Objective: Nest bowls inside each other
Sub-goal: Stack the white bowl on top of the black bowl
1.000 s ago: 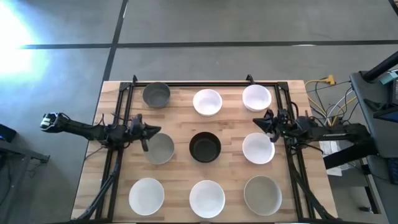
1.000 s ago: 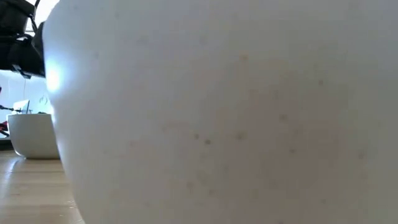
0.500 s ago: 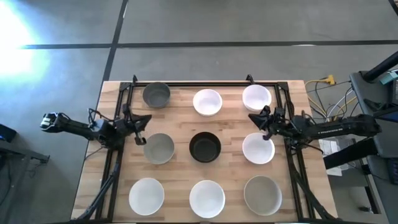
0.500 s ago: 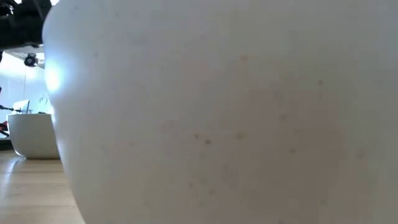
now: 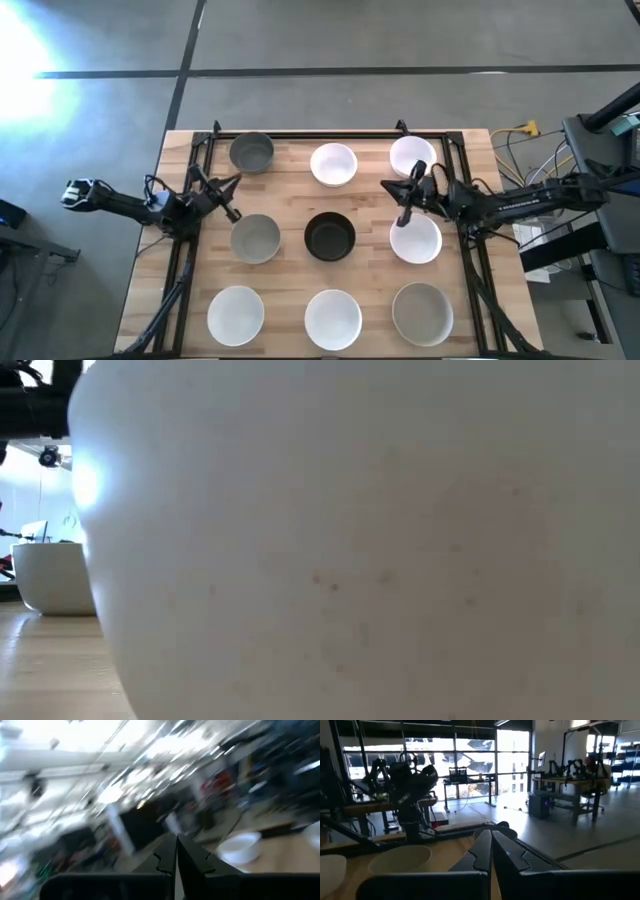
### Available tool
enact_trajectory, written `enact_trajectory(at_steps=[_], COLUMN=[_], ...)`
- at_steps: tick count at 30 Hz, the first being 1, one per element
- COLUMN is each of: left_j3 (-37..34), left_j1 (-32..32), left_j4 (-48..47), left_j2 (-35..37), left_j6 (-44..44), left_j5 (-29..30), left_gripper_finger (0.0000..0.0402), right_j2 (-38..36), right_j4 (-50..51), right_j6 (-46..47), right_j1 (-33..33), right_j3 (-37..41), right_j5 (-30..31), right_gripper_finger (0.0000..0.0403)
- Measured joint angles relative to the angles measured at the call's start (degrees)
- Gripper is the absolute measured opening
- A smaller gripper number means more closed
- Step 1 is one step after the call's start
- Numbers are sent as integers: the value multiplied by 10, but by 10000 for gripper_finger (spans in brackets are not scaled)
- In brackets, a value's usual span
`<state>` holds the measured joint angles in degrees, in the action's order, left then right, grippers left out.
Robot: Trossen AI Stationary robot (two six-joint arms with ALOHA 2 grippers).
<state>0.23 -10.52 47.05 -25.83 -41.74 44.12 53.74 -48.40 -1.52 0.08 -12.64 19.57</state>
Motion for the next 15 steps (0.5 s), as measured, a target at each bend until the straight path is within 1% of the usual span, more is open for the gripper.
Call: enact_trajectory(at_steps=[2,5,7,8,9,11,13,14,15], left_j3=[0,1,1,1,0,0,0,0,0], left_j1=[3,16,23,23,23,23,22,22,22], left_j4=[0,5,0,-9,-23,-52,-79,-92,-104], left_j2=[-11,-23,-30,-34,-38,-46,-56,-61,-68], left_j6=[21,20,21,22,22,36,115,166,209], left_j5=[44,47,49,48,48,43,23,1,-30], left_gripper_finger=[0,0,0,0,0,0,0,0,0], right_j2=[28,72,101,114,127,161,207,233,260], right_j4=[2,0,13,36,67,115,111,95,72], right_j6=[-23,-57,-53,-44,-36,-21,7,20,35], right_j1=[-4,-17,-20,-19,-18,-18,-10,-1,11], right_j3=[-22,-60,-82,-92,-101,-115,-127,-134,-142], right_j5=[0,0,0,-2,-20,-91,-183,-219,-243], right_gripper_finger=[9,9,9,9,9,9,9,9,9])
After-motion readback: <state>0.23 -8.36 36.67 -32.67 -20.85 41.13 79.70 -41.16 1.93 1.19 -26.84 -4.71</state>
